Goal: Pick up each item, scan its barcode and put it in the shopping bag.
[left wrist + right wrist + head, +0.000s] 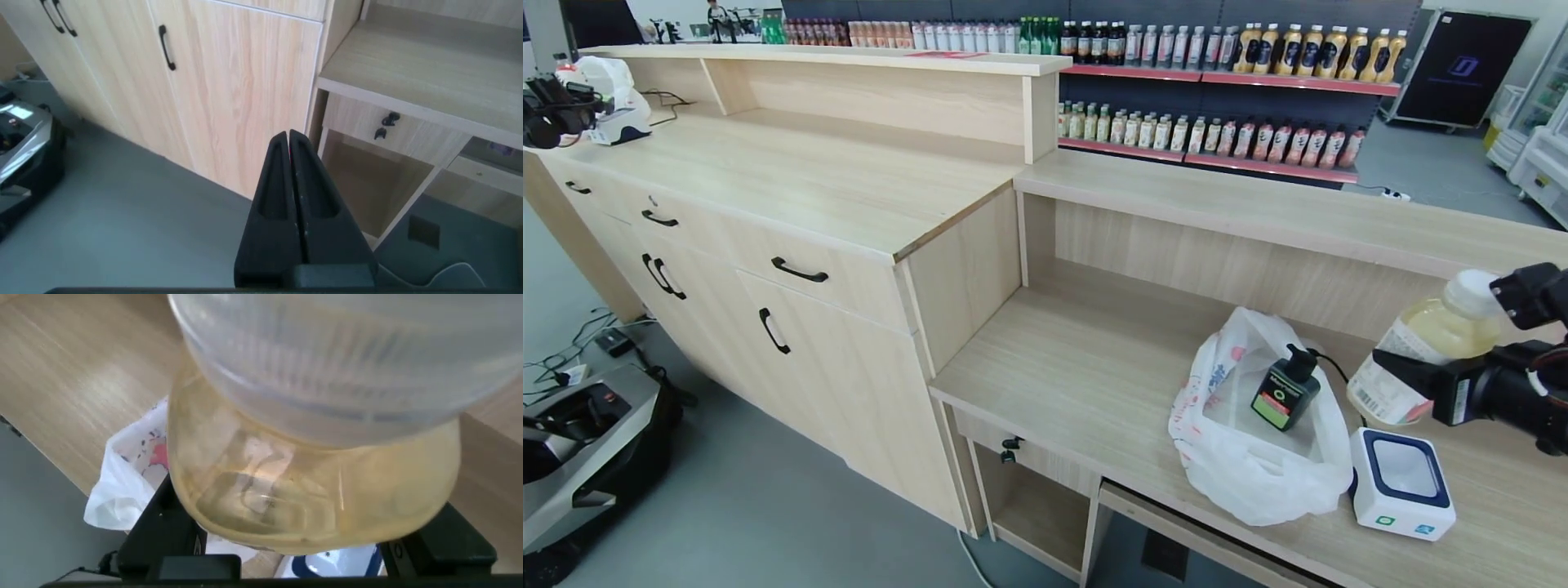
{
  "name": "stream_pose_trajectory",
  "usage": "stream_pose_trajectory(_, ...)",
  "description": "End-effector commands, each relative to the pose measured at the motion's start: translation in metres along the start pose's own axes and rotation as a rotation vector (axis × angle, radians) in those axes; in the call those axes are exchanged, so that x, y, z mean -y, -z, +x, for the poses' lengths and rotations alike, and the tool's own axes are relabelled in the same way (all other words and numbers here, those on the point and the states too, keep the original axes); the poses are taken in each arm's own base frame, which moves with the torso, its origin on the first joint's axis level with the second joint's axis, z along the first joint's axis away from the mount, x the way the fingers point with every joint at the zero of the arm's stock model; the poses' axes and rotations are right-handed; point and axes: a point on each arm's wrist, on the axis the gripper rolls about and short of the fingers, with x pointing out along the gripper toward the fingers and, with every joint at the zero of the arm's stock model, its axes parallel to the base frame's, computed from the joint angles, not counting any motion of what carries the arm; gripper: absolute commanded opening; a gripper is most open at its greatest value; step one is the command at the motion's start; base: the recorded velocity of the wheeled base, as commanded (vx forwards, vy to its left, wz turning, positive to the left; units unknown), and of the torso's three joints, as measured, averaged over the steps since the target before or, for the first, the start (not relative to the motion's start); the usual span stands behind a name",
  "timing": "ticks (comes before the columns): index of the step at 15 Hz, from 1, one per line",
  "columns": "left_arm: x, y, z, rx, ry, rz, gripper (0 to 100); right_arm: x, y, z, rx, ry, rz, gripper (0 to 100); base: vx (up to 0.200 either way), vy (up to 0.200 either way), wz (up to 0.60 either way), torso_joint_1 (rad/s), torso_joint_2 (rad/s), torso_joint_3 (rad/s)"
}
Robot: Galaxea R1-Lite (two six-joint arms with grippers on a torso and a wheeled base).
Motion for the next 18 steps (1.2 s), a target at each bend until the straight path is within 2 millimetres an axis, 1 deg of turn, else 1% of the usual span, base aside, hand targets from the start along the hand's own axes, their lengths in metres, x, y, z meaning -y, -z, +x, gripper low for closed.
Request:
stream_pose_trajectory(1, 0.000, 0.000, 0.000, 0.001, 0.000, 0.000, 0, 0.000, 0.028, 0.031, -0.110, -0.034, 0.031, 0, 0.000, 0.000, 0.00, 0.000, 0.00, 0.000)
stream_pose_trajectory(2, 0.000, 0.000, 0.000, 0.001, 0.000, 0.000, 0, -0.007, 0.032, 0.042, -0.104, -0.065, 0.025, 0, 0.000, 0.000, 0.00, 0.000, 0.00, 0.000)
stream_pose_trajectory(3, 0.000, 0.000, 0.000, 0.001, 0.000, 0.000, 0, -0.009, 0.032, 0.044, -0.102, -0.074, 0.023, 0, 0.000, 0.000, 0.00, 0.000, 0.00, 0.000)
stream_pose_trajectory(4, 0.000, 0.000, 0.000, 0.001, 0.000, 0.000, 0, -0.015, 0.037, 0.052, -0.104, -0.129, 0.021, 0, 0.000, 0.000, 0.00, 0.000, 0.00, 0.000)
stream_pose_trajectory(5, 0.000, 0.000, 0.000, 0.001, 0.000, 0.000, 0, -0.016, 0.042, 0.057, -0.106, -0.164, 0.022, 0, 0.000, 0.000, 0.00, 0.000, 0.00, 0.000)
stream_pose_trajectory(7, 0.000, 0.000, 0.000, 0.001, 0.000, 0.000, 0, -0.019, 0.047, 0.062, -0.105, -0.205, 0.024, 0, 0.000, 0.000, 0.00, 0.000, 0.00, 0.000)
stream_pose_trajectory(11, 0.000, 0.000, 0.000, 0.001, 0.000, 0.000, 0, -0.020, 0.060, 0.073, -0.135, -0.215, 0.028, 0, 0.000, 0.000, 0.00, 0.000, 0.00, 0.000)
stream_pose_trajectory(13, 0.000, 0.000, 0.000, 0.001, 0.000, 0.000, 0, -0.021, 0.064, 0.080, -0.120, -0.214, 0.024, 0, 0.000, 0.000, 0.00, 0.000, 0.00, 0.000)
stream_pose_trajectory(14, 0.000, 0.000, 0.000, 0.001, 0.000, 0.000, 0, -0.022, 0.070, 0.085, -0.122, -0.224, 0.023, 0, 0.000, 0.000, 0.00, 0.000, 0.00, 0.000)
stream_pose_trajectory(18, 0.000, 0.000, 0.000, 0.001, 0.000, 0.000, 0, -0.029, 0.082, 0.095, -0.130, -0.250, 0.009, 0, 0.000, 0.000, 0.00, 0.000, 0.00, 0.000)
